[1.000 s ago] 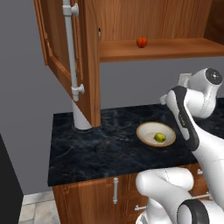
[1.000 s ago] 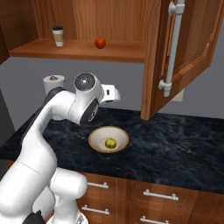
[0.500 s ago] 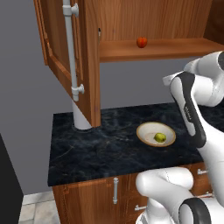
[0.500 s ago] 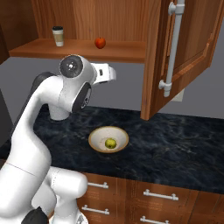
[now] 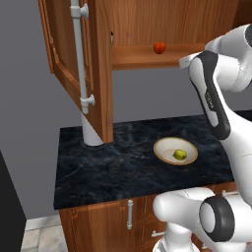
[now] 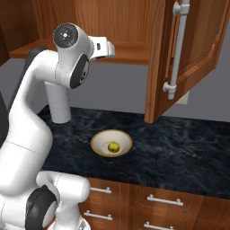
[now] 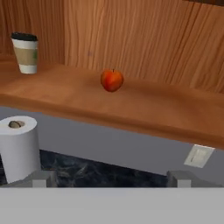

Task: Open the cabinet. Pick the apple and pear from the cabinet and place them into the bowl. Then close the cabinet.

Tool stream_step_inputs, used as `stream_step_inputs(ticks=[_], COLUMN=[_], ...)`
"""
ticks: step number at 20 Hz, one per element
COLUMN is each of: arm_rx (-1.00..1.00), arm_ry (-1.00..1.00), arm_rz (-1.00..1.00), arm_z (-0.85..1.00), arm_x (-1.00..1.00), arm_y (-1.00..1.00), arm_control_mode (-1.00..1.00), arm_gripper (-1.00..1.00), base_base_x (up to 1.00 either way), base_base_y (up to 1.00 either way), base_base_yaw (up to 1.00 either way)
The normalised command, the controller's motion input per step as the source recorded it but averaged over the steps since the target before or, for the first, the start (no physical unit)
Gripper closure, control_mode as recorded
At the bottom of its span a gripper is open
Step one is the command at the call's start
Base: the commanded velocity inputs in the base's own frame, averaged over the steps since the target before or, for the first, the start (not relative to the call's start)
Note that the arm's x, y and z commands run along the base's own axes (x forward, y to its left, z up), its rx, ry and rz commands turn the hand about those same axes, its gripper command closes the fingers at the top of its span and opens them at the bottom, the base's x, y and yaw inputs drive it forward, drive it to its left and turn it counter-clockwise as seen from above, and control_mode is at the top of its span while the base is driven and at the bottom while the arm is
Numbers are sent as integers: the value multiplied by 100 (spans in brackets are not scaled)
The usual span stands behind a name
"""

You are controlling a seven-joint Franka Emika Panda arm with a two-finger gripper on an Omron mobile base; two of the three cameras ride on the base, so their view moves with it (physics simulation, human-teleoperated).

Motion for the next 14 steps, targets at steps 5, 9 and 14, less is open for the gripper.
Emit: stream_step_inputs(ticks=[5,9,14], arm_rx=[12,8,0], arm_ry=[-2,-6,0], arm_rz=[0,0,0], arm_z=[9,0,0], arm_x=[34,26,52], arm_y=[22,17,18], arm_control_mode=[-100,-100,-100], arm_gripper=[-100,-100,-100], base_base_x=[0,0,0], base_base_y=[0,0,0], base_base_yaw=[0,0,0])
